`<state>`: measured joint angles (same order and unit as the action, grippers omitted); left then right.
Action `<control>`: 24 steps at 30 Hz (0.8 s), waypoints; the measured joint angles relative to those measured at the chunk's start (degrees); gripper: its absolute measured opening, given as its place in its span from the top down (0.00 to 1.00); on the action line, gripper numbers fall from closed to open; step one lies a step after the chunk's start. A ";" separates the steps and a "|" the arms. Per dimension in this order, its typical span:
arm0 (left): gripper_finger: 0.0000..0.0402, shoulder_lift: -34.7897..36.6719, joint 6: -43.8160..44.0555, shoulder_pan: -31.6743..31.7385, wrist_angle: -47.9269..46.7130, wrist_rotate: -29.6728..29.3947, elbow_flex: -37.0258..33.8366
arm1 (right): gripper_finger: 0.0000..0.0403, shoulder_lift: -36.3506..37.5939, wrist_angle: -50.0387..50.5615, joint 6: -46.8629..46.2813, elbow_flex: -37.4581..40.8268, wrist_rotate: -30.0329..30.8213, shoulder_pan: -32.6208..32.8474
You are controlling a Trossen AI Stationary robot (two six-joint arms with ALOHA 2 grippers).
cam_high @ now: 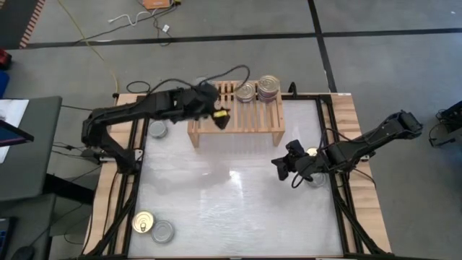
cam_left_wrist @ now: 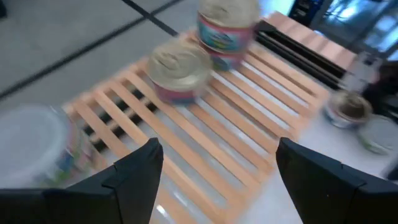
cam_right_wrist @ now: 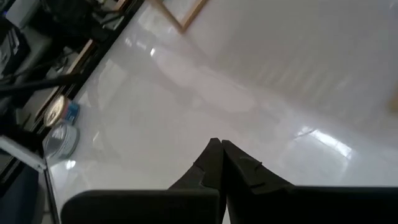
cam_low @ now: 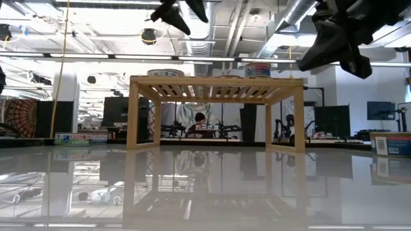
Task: Stack canned seafood by type on shelf
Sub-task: Move the blue tuna can to the center of the table
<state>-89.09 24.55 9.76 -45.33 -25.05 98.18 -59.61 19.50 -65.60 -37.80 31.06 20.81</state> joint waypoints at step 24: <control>0.25 8.15 30.31 -27.38 25.44 -9.40 -31.88 | 0.77 0.00 2.74 6.23 0.00 -2.52 7.70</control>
<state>-80.93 54.86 -17.63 -19.89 -34.46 66.30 -59.61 22.24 -59.38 -37.80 28.54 28.51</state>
